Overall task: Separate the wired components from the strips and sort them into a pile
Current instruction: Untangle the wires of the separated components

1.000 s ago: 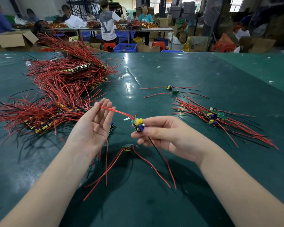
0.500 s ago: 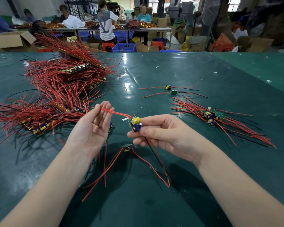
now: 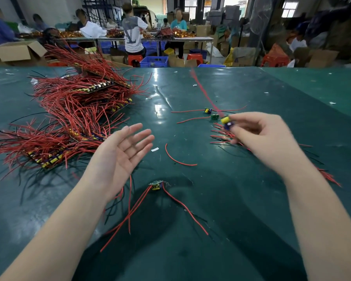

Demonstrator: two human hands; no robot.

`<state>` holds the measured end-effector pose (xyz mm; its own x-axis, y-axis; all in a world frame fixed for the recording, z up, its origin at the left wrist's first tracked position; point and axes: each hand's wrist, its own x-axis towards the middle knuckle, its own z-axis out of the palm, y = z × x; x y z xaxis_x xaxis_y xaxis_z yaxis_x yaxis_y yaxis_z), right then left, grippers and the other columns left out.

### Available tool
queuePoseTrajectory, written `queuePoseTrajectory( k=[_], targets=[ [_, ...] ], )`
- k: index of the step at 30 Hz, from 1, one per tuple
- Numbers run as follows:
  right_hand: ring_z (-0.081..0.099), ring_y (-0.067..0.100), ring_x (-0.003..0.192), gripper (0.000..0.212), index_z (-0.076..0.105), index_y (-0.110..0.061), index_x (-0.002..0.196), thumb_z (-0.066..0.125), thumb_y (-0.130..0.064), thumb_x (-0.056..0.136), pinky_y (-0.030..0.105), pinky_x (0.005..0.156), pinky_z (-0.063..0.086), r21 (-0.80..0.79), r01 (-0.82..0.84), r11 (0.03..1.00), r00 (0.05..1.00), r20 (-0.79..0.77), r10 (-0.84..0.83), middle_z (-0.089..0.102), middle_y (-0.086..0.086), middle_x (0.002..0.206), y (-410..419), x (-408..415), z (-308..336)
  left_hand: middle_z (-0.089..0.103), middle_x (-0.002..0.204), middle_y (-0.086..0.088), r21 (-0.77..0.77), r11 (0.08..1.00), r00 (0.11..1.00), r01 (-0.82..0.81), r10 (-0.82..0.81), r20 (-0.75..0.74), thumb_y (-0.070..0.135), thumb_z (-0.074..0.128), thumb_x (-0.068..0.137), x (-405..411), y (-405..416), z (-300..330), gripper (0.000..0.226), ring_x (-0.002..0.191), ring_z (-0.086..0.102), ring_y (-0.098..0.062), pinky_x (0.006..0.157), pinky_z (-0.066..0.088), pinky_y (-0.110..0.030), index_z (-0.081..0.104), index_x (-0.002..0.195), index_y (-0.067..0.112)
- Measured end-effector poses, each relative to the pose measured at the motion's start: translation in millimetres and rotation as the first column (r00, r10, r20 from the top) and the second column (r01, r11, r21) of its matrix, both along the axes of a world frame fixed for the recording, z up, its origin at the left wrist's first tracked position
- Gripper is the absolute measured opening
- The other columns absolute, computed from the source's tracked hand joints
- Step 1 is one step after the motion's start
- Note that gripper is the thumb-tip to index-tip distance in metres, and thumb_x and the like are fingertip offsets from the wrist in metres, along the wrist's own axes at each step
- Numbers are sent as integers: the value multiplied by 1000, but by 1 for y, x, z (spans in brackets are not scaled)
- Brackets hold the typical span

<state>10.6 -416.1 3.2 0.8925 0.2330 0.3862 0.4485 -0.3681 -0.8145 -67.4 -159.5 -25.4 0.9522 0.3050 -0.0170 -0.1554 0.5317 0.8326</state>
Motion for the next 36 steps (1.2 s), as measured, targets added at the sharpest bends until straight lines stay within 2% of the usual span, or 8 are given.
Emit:
queuePoseTrajectory(
  k=[4, 9, 13, 18, 22, 24, 28, 36],
  targets=[
    [69, 19, 88, 26, 74, -32, 96, 61, -14, 85, 38, 86, 54, -286, 397, 872, 917, 93, -387, 75, -4, 90, -27, 17, -10, 74, 85, -9, 415, 910, 999, -18, 33, -29, 6, 45, 98, -2, -1, -3, 22, 79, 71, -17, 74, 58, -24, 67, 99, 5],
    [61, 34, 101, 35, 73, -30, 106, 56, -10, 83, 38, 83, 50, -522, 515, 681, 814, 49, -578, 72, 7, 108, -40, 21, -16, 73, 82, 0, 890, 454, 997, 54, 23, -72, 12, 63, 90, -5, -2, -8, 10, 70, 61, -4, 69, 47, -15, 73, 90, 15],
    [59, 37, 102, 34, 72, -19, 112, 59, -8, 82, 39, 86, 49, -606, 461, 648, 820, 11, -573, 70, 15, 108, -32, 22, -21, 65, 94, 8, 955, 208, 975, 212, -106, -193, 29, 79, 76, -12, 6, -8, 24, 80, 58, -4, 73, 45, -15, 71, 98, 32],
    [58, 38, 111, 36, 68, -15, 119, 58, -16, 84, 42, 95, 44, -561, 525, 640, 823, 141, -550, 69, 14, 116, -18, 15, -17, 63, 93, 12, 962, 10, 950, 273, -160, -268, 10, 77, 72, -14, 5, -12, 36, 83, 60, -7, 74, 51, -19, 71, 102, 29],
    [65, 21, 104, 29, 73, -20, 109, 61, -12, 85, 30, 96, 46, -357, 346, 868, 938, 124, -323, 73, 0, 107, 7, 3, -15, 73, 80, 10, 969, 124, 975, 216, -89, -206, 7, 71, 76, -11, 2, -13, 24, 74, 67, -5, 75, 53, -19, 75, 92, 25],
    [67, 10, 97, 32, 72, -23, 108, 65, -4, 83, 27, 97, 47, -287, 80, 955, 997, 28, -75, 73, -6, 100, 23, -7, -16, 75, 80, 8, 923, 323, 977, 211, -83, -194, 7, 70, 82, -10, -2, -12, 17, 72, 68, -2, 76, 53, -16, 74, 92, 20],
    [66, 1, 89, 41, 67, -30, 112, 78, -10, 77, 22, 85, 53, -181, -308, 934, 946, -161, 281, 70, -9, 102, 47, -24, -25, 74, 84, -9, 599, 753, 962, 270, -190, -195, -4, 60, 88, -9, -13, -13, 14, 67, 68, -12, 71, 57, -21, 69, 98, 1],
    [64, 10, 80, 14, 76, -21, 89, 79, -12, 78, 26, 75, 51, 3, -269, 963, 963, 33, 269, 68, -2, 86, 68, -39, -39, 74, 97, -12, 489, 812, 947, 320, -272, -168, 18, 71, 71, -8, -22, -20, 32, 81, 70, -14, 74, 56, -20, 73, 100, 4]
  ],
)
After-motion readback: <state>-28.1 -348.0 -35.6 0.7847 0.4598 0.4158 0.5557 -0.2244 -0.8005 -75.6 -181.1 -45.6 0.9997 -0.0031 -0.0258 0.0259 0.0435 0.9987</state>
